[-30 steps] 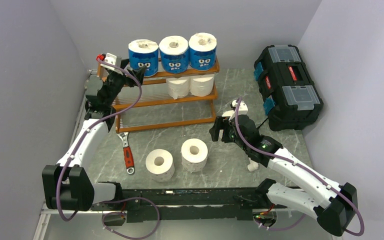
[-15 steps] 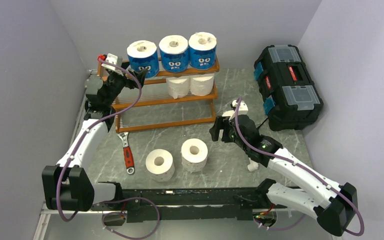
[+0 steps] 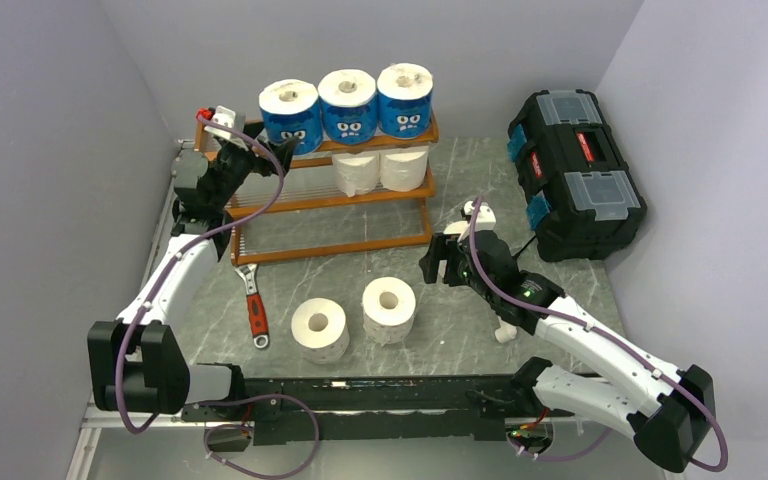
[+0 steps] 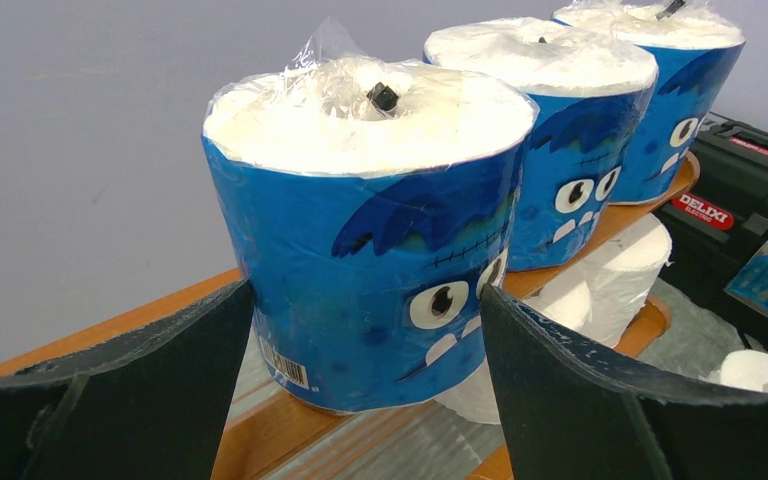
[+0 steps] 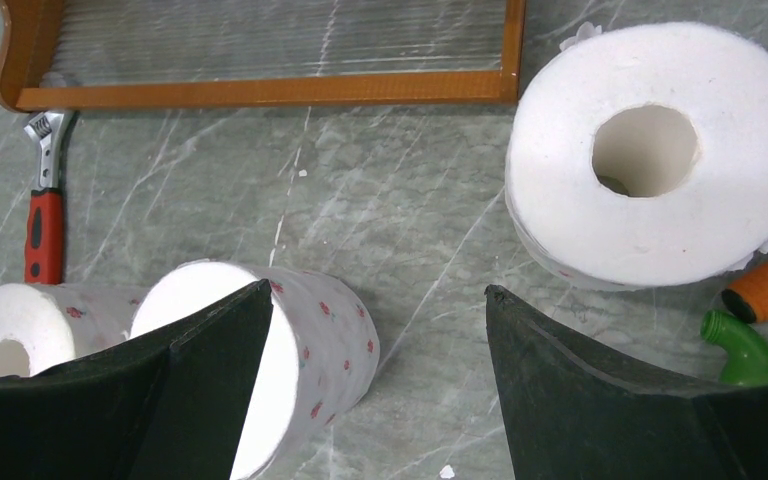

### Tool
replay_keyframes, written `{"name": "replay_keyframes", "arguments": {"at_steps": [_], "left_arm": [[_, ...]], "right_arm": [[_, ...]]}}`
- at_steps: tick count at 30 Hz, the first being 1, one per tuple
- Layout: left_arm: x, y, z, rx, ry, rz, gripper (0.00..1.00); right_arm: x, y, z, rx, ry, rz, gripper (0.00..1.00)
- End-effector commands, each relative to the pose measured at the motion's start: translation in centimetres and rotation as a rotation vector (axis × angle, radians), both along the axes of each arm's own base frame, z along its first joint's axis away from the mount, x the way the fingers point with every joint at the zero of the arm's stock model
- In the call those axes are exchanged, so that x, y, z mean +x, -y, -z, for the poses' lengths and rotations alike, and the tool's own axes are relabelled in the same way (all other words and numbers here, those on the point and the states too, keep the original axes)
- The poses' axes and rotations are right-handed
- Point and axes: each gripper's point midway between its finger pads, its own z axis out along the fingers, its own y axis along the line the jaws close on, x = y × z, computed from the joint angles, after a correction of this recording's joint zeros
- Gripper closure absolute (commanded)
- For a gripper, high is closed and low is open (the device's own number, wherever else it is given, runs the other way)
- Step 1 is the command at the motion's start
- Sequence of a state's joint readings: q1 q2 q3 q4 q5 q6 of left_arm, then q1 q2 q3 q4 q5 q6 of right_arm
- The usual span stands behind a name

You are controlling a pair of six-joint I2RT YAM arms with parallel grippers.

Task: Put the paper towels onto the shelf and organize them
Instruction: Adjust the paper towel on the shelf.

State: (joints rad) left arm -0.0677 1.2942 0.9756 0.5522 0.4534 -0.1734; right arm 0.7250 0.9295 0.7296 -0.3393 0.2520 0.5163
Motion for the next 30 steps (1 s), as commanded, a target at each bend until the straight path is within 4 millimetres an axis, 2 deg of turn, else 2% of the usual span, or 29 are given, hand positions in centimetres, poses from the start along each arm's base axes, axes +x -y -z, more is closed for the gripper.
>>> {"name": "replay_keyframes", "arguments": {"at_steps": [1,7,13,27,30], "left_arm": [[0.3,0.7,0.3,-0.007,-0.018,0.044,0.12],[0.1,0.0,0.2,-0.004,-0.018,0.003,0.08],[-0.5,-0.5,-0.7,0.011,-0.003,-0.030,0.05],[-2.5,-0.7,-2.5,0.042,0.002,-0.028,0.00],[-3.5,-0.6,-3.5,0.038,0.024,-0.019,0.01]], "right_arm": [[0.4,-0.2,-1.1,0.029,0.035,0.007,0.20],[0.5,-0.2,-1.1,0.029,0.035,0.005,0.20],[0.5,-0.3,-1.2,0.031,0.035,0.001,0.19],[0.3,-0.6,-1.8,0.055,0.039,-0.009,0.20],[0.2,-0.5,-2.1,0.061,0.044,-0.009,0.20]]}}
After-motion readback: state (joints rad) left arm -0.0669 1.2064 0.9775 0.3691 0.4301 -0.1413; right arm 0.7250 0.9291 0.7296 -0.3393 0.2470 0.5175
